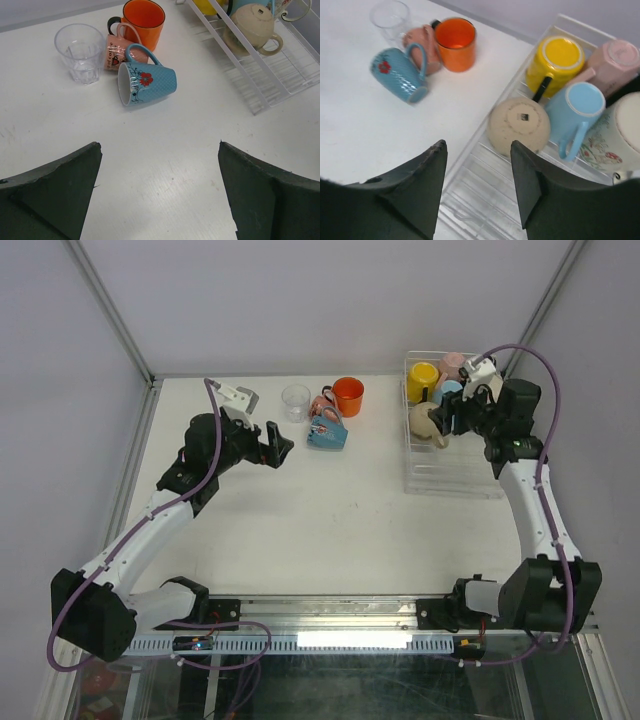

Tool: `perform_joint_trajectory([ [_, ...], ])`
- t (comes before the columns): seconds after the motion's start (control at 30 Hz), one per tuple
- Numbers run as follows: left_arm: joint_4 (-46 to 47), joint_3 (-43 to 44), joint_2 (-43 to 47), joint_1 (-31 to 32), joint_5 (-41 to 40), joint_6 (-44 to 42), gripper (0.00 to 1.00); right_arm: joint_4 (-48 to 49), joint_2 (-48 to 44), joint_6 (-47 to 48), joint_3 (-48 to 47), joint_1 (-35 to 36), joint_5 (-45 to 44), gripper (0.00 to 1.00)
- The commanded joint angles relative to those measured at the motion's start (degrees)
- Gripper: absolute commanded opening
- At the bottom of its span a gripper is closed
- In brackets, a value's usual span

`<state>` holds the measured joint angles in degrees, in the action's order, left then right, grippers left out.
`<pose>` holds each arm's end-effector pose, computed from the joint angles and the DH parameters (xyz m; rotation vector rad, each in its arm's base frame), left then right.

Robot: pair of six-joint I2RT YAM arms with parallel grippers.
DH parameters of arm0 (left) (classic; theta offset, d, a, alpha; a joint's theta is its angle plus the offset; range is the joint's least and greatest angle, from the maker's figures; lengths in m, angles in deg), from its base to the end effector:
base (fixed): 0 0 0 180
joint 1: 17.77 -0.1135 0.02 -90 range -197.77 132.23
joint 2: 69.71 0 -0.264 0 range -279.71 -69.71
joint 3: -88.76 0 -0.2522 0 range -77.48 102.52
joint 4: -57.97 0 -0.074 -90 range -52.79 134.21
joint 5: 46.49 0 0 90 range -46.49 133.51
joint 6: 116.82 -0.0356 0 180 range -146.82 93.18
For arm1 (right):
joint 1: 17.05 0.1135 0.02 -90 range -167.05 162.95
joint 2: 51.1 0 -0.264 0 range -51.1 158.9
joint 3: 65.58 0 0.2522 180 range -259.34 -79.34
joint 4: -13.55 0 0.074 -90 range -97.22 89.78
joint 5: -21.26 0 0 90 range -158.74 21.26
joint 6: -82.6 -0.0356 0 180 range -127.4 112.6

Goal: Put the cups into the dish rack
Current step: Turn the cup upside down in the dish rack.

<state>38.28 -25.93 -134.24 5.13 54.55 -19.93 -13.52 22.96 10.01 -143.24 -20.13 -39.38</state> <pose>0.2384 -0.1081 0.3200 0.3999 1.8886 -0.5336 0.2960 0.0015 0.3414 -0.5629 1.8509 0.2691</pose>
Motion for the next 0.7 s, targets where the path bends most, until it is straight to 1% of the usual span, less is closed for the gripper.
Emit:
perform_joint_trajectory([
  [0.0, 4.43, -0.77, -0.10, 0.08, 1.88, -0.08, 0.99, -0.76, -6.65, -4.76, 1.09, 0.22, 13.06, 0.58],
  [0.13, 5.34, -1.11, -0.97, 0.04, 3.16, 0.31, 0.99, -0.62, -11.29, -6.53, 4.95, 0.26, 24.99, 0.61],
  [0.2, 6.53, -1.41, -1.83, 0.00, 4.26, 1.35, 0.99, 2.63, -13.81, -9.05, 8.62, 0.21, 29.60, 0.65],
  [0.3, 9.60, -1.59, -4.78, -0.56, 8.41, 6.62, 0.99, 11.40, -18.09, -14.16, 15.71, -0.65, 34.14, 0.73],
  [0.33, 10.80, -1.36, -6.23, -0.88, 10.31, 9.20, 0.99, 13.06, -19.37, -14.74, 17.37, -0.96, 34.65, 0.76],
  [0.4, 13.95, -1.02, -9.30, -1.85, 14.00, 15.20, 0.99, 15.06, -20.92, -15.42, 19.58, -1.14, 36.15, 0.78],
  [0.47, 20.12, -1.57, -12.12, -2.95, 17.02, 21.69, 0.99, 16.11, -20.84, -16.72, 19.84, -1.15, 37.71, 0.78],
  [0.53, 28.39, -3.35, -14.84, -3.50, 18.46, 29.39, 0.99, 15.25, -20.24, -17.05, 19.18, -1.15, 38.04, 0.78],
  [0.6, 36.20, -5.13, -19.04, -3.64, 18.17, 34.21, 0.99, 13.76, -19.80, -16.44, 18.78, -1.15, 37.10, 0.78],
  [0.67, 41.30, -4.99, -23.54, -3.74, 17.23, 35.94, 0.98, 13.08, -19.66, -15.79, 18.77, -1.15, 35.64, 0.78],
])
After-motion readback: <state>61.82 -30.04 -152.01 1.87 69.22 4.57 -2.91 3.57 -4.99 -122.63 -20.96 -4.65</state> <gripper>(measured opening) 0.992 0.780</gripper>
